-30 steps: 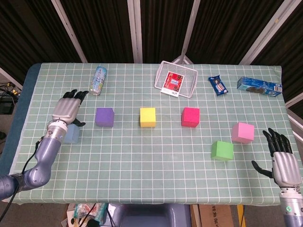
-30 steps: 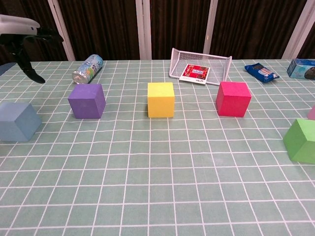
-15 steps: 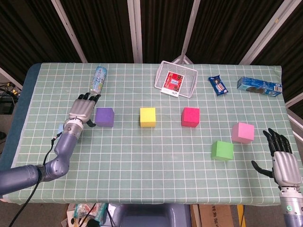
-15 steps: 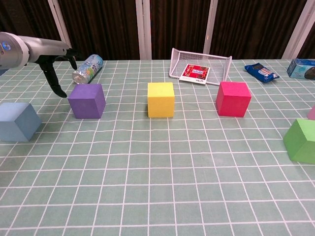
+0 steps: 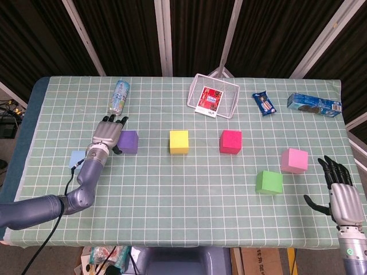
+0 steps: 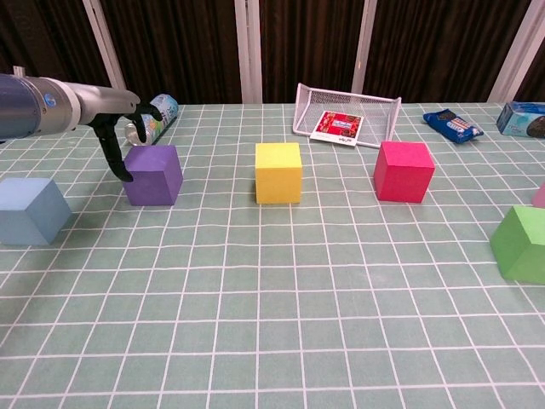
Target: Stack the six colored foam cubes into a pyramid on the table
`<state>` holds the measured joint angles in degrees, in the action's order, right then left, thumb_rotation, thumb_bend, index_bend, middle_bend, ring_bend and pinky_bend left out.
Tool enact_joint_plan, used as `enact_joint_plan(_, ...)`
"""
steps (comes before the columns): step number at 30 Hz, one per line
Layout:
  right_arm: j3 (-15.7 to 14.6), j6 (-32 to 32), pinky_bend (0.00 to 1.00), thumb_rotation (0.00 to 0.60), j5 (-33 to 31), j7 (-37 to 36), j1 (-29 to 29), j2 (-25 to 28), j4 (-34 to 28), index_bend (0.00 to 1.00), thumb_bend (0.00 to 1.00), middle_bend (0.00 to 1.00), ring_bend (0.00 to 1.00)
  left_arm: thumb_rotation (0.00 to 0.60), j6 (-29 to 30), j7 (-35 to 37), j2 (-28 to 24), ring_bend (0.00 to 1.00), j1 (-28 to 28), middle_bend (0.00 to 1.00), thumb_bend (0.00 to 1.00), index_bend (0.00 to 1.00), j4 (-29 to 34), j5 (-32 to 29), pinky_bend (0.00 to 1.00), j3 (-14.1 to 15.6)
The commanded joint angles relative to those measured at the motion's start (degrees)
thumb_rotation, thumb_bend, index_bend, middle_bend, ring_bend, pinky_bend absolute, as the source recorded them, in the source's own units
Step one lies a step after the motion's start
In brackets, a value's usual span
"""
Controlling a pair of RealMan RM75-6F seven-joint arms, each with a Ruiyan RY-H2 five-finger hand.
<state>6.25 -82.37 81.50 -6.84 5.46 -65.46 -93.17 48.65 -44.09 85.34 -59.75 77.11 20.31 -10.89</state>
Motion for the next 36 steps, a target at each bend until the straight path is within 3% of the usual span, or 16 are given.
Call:
enact_joint_plan(1, 0.0, 0.1, 0.0, 0.6, 0.0, 0.0, 0.0, 0.0, -0.1, 0.0, 0.24, 0.0, 0.0, 0.6, -0.8, 0.0, 1.2, 0.0, -0.6, 0.26, 0.13, 0.0, -1.5, -0.2, 0.09, 0.7)
enact_joint_plan(9, 0.1, 0.3, 0.0, 0.6, -0.3, 0.1, 0.1, -0.1, -0.1, 0.0, 0.24, 0.0, 0.0, 0.6, -1.0, 1.2, 3.0, 0.01, -1.1, 0.37, 0.29, 0.0, -3.4, 0.8, 0.1, 0.8)
enact_joint_plan(22, 0.0, 0.4, 0.0, 0.6, -0.1, -0.7, 0.0, 0.2, -0.5, 0.0, 0.24, 0.0, 0.0, 0.6, 2.1, 4.1, 1.1, 0.01, -2.3, 0.37, 0.29, 0.0, 3.2, 4.0, 0.1, -2.0)
enact_joint_plan(36, 0.1, 0.7, 0.0, 0.6, -0.6, -1.6, 0.0, 0.5, -0.8, 0.0, 0.24, 0.0, 0.0, 0.6, 3.1, -1.2, 4.6, 0.01, -8.3, 0.36, 0.29, 0.0, 1.2, -7.0, 0.1, -4.1)
